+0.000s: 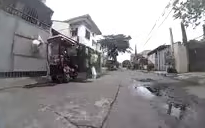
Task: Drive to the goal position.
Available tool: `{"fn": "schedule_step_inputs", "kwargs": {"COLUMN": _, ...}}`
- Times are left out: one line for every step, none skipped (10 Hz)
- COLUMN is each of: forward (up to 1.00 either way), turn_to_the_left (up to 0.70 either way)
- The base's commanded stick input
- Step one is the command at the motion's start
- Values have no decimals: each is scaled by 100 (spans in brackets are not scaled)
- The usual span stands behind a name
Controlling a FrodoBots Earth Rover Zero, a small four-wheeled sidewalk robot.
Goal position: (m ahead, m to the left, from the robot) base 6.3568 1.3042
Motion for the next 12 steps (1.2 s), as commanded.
{"fn": "schedule_step_inputs", "kwargs": {"forward": 100, "turn_to_the_left": -1}}
{"fn": "schedule_step_inputs", "kwargs": {"forward": 100, "turn_to_the_left": -33}}
{"fn": "schedule_step_inputs", "kwargs": {"forward": 100, "turn_to_the_left": -39}}
{"fn": "schedule_step_inputs", "kwargs": {"forward": 100, "turn_to_the_left": 0}}
{"fn": "schedule_step_inputs", "kwargs": {"forward": 100, "turn_to_the_left": 0}}
{"fn": "schedule_step_inputs", "kwargs": {"forward": 100, "turn_to_the_left": 0}}
{"fn": "schedule_step_inputs", "kwargs": {"forward": 100, "turn_to_the_left": 0}}
{"fn": "schedule_step_inputs", "kwargs": {"forward": 100, "turn_to_the_left": -35}}
{"fn": "schedule_step_inputs", "kwargs": {"forward": 100, "turn_to_the_left": -38}}
{"fn": "schedule_step_inputs", "kwargs": {"forward": 100, "turn_to_the_left": -28}}
{"fn": "schedule_step_inputs", "kwargs": {"forward": 100, "turn_to_the_left": -9}}
{"fn": "schedule_step_inputs", "kwargs": {"forward": 100, "turn_to_the_left": 0}}
